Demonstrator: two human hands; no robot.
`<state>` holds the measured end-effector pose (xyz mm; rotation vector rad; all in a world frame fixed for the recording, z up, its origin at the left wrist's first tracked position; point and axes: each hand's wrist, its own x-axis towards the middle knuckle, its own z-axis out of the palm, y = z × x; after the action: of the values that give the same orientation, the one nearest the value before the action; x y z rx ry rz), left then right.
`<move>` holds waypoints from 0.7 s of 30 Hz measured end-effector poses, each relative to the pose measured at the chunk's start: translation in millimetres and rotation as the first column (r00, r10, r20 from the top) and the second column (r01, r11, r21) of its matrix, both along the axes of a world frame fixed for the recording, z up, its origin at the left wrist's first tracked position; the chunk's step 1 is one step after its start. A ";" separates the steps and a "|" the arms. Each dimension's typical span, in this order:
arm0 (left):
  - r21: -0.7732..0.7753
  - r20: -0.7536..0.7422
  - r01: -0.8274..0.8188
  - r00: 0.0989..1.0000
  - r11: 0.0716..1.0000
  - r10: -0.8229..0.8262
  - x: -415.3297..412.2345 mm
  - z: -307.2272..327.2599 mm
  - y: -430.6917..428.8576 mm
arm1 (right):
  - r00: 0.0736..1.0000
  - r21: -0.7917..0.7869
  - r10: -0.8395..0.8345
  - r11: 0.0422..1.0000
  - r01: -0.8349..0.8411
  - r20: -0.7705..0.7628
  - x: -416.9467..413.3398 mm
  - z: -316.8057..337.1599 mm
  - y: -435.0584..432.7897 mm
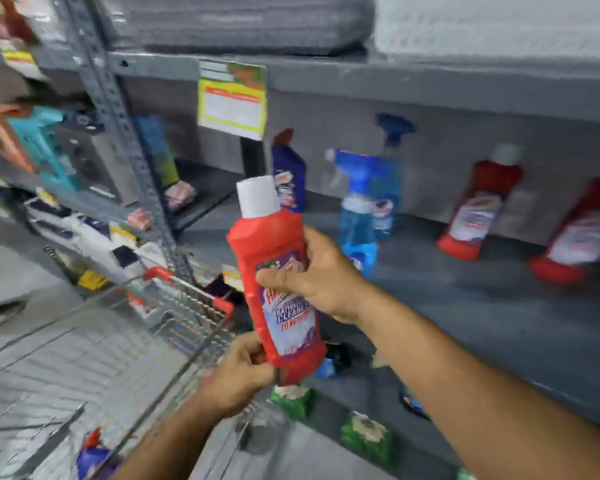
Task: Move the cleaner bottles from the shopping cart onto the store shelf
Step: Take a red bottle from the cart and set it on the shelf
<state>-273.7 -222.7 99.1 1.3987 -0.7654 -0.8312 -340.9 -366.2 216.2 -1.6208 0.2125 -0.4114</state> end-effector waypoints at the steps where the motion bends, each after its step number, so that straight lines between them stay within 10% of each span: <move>1: 0.016 0.026 0.041 0.999 0.999 -0.042 -12.7 -1.7 -12.8 | 0.999 -0.018 -0.050 0.999 0.050 -0.005 -20.7 -2.3 -5.9; 10: 0.118 0.304 0.437 0.839 0.892 -0.452 -140.4 4.9 -190.8 | 0.776 -0.061 -0.630 0.774 0.630 0.020 -217.7 -16.8 -111.9; 21: 0.294 0.372 0.519 0.712 0.803 -0.596 -243.2 -10.7 -319.1 | 0.676 0.108 -0.736 0.676 0.729 0.044 -330.7 -42.0 -198.3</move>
<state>-517.0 -541.8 88.4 1.5534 -1.5736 -1.0690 -671.7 -564.5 174.2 -1.3721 0.8286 -1.0787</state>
